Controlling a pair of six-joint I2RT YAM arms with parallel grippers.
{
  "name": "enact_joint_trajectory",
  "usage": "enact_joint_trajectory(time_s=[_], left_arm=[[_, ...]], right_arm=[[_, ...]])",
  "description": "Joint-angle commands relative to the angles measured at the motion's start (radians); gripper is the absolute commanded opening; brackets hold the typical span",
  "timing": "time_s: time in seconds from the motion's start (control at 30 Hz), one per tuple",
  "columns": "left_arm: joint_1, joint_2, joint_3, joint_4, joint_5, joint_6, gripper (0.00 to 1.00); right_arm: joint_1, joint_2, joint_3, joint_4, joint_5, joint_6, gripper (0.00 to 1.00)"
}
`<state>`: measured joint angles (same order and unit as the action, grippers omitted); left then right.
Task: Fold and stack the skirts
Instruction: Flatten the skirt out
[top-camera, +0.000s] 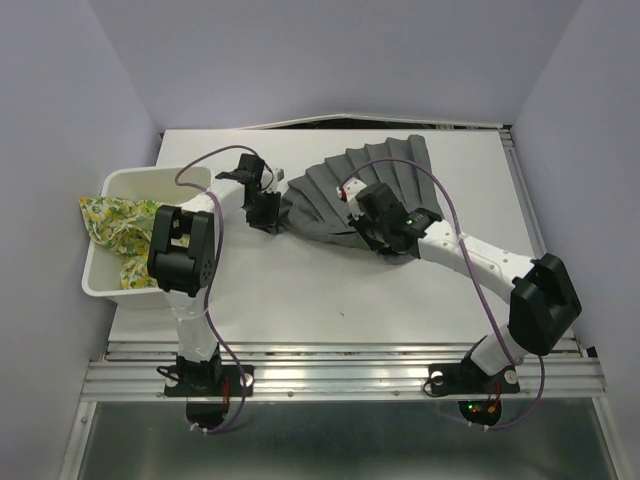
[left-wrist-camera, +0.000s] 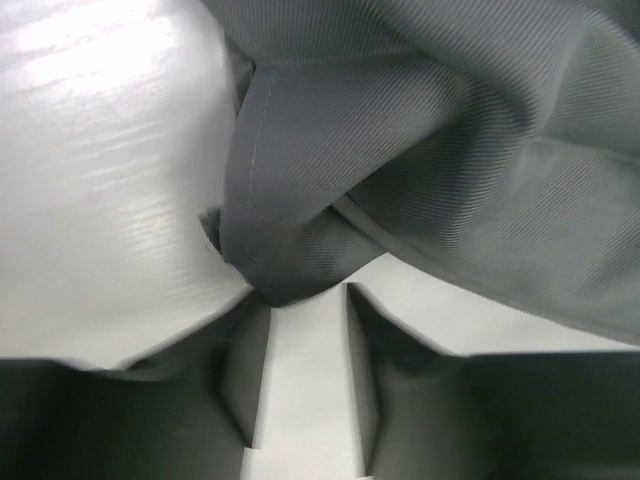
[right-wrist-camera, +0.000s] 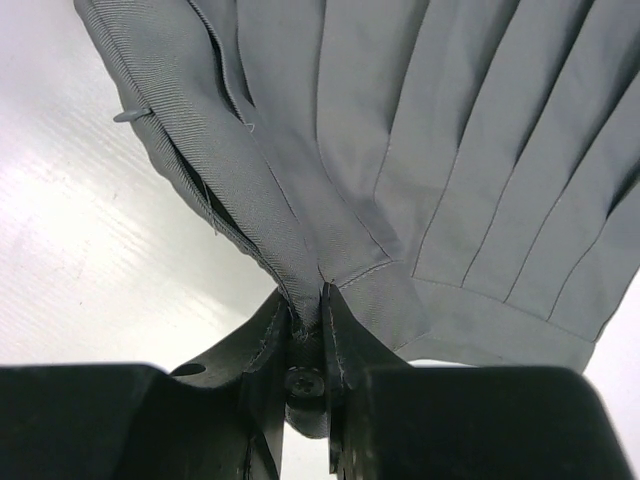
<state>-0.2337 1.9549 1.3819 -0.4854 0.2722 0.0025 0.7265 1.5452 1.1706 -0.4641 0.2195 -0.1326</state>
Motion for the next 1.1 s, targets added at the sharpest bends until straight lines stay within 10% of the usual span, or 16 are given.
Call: enact_joint_trajectory(time_s=[0.0, 0.13, 0.6, 0.67, 0.77, 0.9, 0.97, 1.07], left_arm=[[0.007, -0.057, 0.002, 0.086, 0.067, 0.004, 0.28], [0.007, -0.065, 0.034, 0.088, 0.055, 0.046, 0.00], [0.007, -0.183, 0.124, 0.199, -0.335, 0.300, 0.00], [-0.001, -0.174, 0.138, 0.174, -0.329, 0.338, 0.17], [0.010, -0.217, 0.102, 0.177, -0.282, 0.327, 0.98], [0.065, -0.396, 0.016, 0.272, -0.033, 0.269, 0.98], [0.073, -0.441, 0.009, 0.291, 0.027, 0.278, 0.99], [0.071, -0.513, -0.001, 0.251, 0.162, 0.364, 0.99]], right_arm=[[-0.029, -0.054, 0.063, 0.002, -0.005, 0.013, 0.01], [-0.062, -0.069, 0.067, -0.005, -0.006, 0.005, 0.01], [-0.154, -0.206, -0.028, -0.079, -0.228, -0.045, 0.01], [-0.154, -0.201, -0.038, -0.085, -0.359, -0.030, 0.01], [-0.116, -0.186, -0.042, -0.048, -0.550, -0.019, 0.01], [0.066, -0.113, 0.016, -0.016, -0.650, -0.036, 0.29], [0.067, -0.086, 0.049, -0.027, -0.713, -0.024, 0.68], [0.027, -0.141, 0.075, -0.042, -0.619, -0.059, 0.85]])
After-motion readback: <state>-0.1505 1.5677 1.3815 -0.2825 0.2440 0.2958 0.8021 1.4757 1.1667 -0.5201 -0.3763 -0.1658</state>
